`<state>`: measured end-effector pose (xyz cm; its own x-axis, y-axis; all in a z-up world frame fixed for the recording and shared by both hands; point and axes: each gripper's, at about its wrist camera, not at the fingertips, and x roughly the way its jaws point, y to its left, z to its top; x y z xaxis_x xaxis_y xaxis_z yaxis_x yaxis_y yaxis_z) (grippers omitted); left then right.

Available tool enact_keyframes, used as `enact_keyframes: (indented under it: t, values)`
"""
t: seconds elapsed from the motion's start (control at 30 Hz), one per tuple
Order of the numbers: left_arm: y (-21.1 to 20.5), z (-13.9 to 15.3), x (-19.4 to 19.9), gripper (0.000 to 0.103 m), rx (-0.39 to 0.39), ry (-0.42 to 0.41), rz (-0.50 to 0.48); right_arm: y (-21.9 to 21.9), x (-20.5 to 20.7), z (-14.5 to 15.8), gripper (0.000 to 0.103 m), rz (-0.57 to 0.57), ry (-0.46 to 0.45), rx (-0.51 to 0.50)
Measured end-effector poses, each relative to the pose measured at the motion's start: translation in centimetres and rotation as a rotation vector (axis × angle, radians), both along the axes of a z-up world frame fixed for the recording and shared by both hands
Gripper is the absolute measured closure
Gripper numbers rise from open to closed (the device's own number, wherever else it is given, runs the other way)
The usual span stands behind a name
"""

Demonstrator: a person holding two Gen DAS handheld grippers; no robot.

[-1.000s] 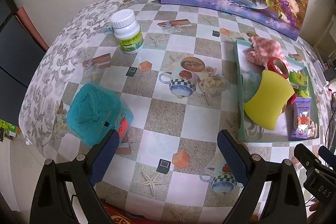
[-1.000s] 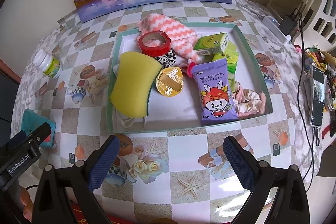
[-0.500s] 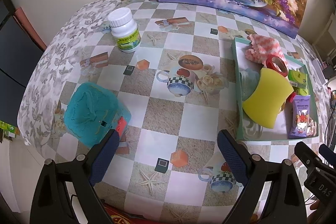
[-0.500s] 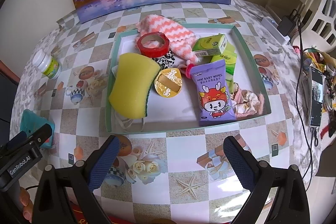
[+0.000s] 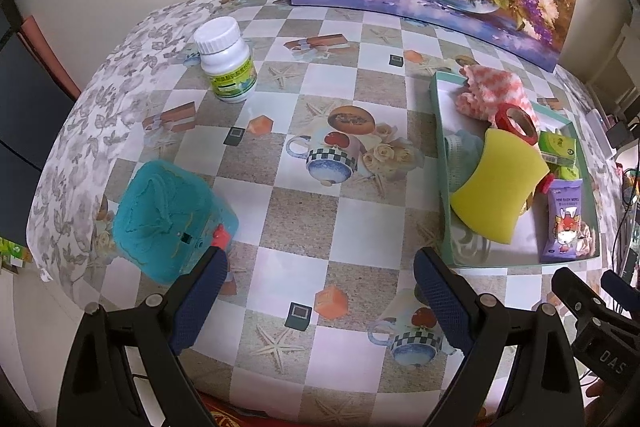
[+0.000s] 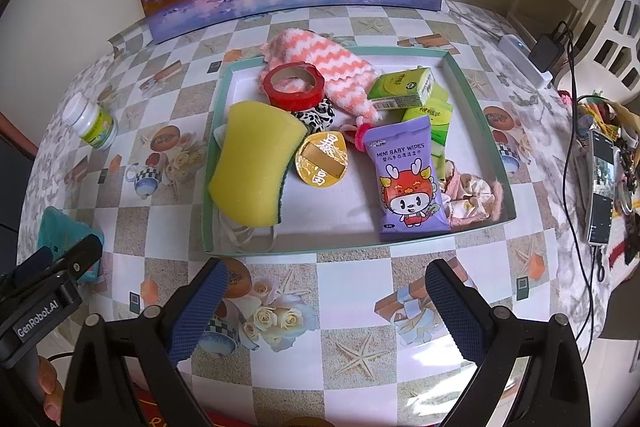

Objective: Organize soft objects

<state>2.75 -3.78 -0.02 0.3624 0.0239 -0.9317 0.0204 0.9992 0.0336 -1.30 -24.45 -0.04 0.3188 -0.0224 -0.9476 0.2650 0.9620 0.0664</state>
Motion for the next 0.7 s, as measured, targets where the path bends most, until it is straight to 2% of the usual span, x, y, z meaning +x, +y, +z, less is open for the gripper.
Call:
enact_keyframes:
  t: [0.7]
  values:
    - [-0.08,0.27,-0.06,0.009,-0.016,-0.009,-0.002,-0.01,-0.04,0.03,0.003,0.002,0.0,0.0]
